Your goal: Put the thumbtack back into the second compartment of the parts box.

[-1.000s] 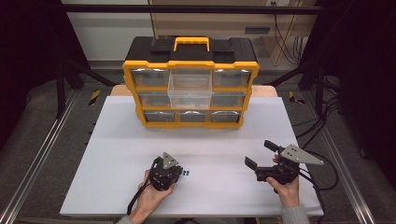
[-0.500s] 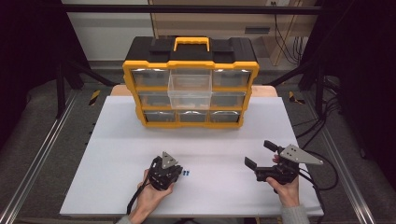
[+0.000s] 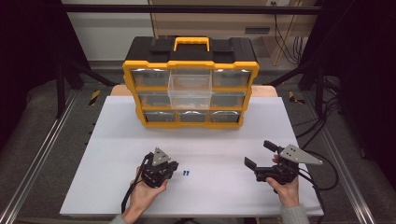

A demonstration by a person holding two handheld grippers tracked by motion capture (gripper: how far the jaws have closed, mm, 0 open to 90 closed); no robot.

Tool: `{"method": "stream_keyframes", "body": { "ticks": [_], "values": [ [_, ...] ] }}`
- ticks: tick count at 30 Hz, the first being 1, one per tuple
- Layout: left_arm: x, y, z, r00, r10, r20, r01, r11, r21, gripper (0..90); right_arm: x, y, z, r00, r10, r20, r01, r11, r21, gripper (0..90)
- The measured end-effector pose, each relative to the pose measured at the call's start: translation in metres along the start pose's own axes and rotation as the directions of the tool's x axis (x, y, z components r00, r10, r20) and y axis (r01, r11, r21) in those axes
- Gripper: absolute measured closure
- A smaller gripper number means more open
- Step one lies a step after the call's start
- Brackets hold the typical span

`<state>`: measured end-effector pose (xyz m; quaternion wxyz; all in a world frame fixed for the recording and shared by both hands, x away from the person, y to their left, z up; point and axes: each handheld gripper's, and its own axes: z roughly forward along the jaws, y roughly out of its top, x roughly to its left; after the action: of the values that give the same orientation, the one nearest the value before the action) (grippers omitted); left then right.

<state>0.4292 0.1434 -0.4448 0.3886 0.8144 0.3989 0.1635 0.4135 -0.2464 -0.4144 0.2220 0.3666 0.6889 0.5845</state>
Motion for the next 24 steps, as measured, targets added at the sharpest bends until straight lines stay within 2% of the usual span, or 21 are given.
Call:
{"method": "stream_keyframes", "body": {
  "ticks": [10,12,13,15,24],
  "values": [
    [0.008,0.011,-0.018,0.9999,-0.007,0.009,0.008,0.9992,-0.04,84.9,0.0,-0.001,0.0,1.0,-0.005,0.002,0.005,1.0,0.005,0.5],
    [0.01,0.013,-0.022,0.9999,0.002,0.014,-0.001,0.9992,-0.039,84.9,-0.001,-0.001,0.001,0.9998,-0.022,-0.001,0.022,1.0,0.0,0.6],
    [0.01,0.014,-0.023,0.9999,0.001,0.015,0.0,0.9991,-0.043,84.9,0.0,-0.001,0.001,1.0,-0.003,0.0,0.003,1.0,0.002,0.5],
    [0.011,0.016,-0.026,0.9998,0.003,0.017,-0.002,0.9988,-0.05,84.9,0.0,-0.001,0.001,1.0,0.002,-0.001,-0.002,1.0,0.006,0.5],
    [0.015,0.031,-0.043,0.9995,0.009,0.03,-0.006,0.9957,-0.093,84.9,0.0,-0.001,0.002,1.0,-0.005,0.002,0.005,1.0,0.013,0.5]
  ]
}}
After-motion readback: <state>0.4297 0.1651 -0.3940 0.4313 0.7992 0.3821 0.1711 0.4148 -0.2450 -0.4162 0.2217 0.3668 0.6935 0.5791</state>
